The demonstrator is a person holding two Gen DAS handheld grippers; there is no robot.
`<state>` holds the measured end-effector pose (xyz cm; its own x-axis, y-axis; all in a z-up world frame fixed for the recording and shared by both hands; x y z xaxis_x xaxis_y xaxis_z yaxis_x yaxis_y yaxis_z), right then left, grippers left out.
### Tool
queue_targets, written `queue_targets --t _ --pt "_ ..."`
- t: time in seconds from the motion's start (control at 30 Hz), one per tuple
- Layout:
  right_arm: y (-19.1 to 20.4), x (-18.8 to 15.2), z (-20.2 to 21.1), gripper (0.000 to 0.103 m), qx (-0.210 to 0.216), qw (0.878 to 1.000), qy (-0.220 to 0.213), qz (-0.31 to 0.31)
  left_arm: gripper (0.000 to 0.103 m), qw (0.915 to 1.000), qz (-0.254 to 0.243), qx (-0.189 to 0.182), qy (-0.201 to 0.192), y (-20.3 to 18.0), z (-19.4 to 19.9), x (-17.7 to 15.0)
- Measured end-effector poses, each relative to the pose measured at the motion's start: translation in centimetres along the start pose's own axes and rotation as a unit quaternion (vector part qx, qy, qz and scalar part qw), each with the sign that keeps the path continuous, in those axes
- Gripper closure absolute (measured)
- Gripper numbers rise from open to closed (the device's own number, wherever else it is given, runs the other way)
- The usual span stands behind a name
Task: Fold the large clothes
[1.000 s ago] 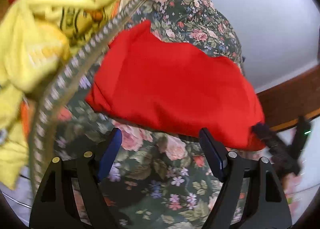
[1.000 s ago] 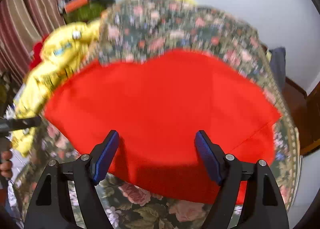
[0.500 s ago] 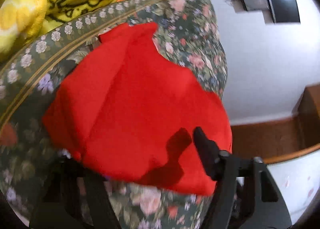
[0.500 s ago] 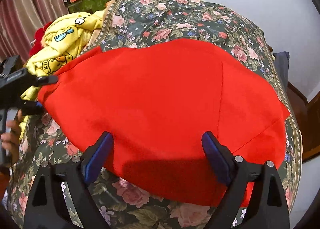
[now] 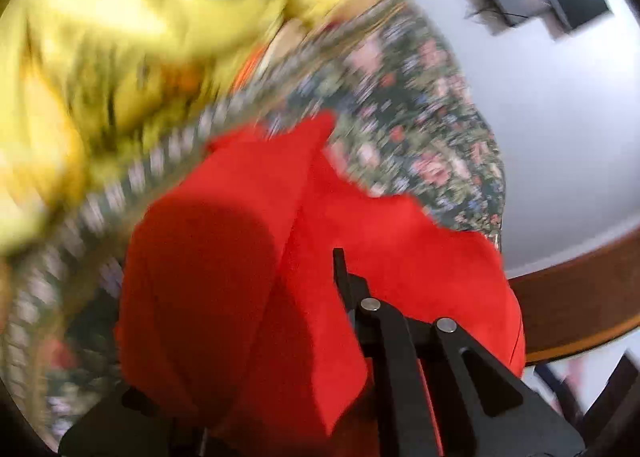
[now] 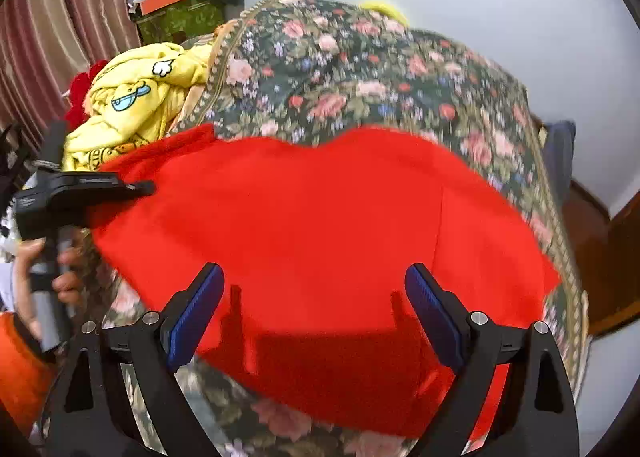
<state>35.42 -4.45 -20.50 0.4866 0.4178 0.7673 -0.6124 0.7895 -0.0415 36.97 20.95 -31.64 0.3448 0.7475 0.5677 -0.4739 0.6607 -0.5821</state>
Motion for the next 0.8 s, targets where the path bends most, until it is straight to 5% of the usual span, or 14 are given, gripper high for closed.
queue_targets --t 0.2,0.4,0.53,0.63,0.8 --pt "3.5 -0.5 -3.4 0.013 0.037 0.998 0.034 0.043 0.095 0.9925 -0.079 -0.009 -0.093 -3.1 6.1 4.2" --pt "7.4 -2.8 -4.7 0.013 0.105 0.991 0.063 0.044 0.095 0.9882 -0.118 -0.009 -0.097 -5.5 7.3 4.7" --pt "6.4 -2.2 -2.5 0.013 0.119 0.992 0.047 0.012 0.095 0.9827 -0.158 -0.017 -0.095 -9.0 7.5 3.6" --pt "2.8 -1.5 0.5 0.013 0.101 0.994 0.015 -0.030 0.095 0.9773 -0.184 -0.046 -0.094 -13.1 7.6 2.6" --pt "-5.2 -2.0 5.7 0.013 0.011 0.997 -0.028 -0.068 0.096 0.9663 -0.226 -0.104 -0.067 -21.3 7.2 -1.2"
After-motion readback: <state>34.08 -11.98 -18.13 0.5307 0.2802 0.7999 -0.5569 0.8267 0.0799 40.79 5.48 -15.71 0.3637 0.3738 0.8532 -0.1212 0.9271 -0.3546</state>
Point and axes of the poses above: each gripper's, at about its wrist camera, not at the fingertips, and z roughly against the way its jaws point, y to its left, x to its top, the point moved 6 cm from there along -z, roughly the way its jaws point, and after that the axes turned 15 degrees about -y, right-handed, at the moved point
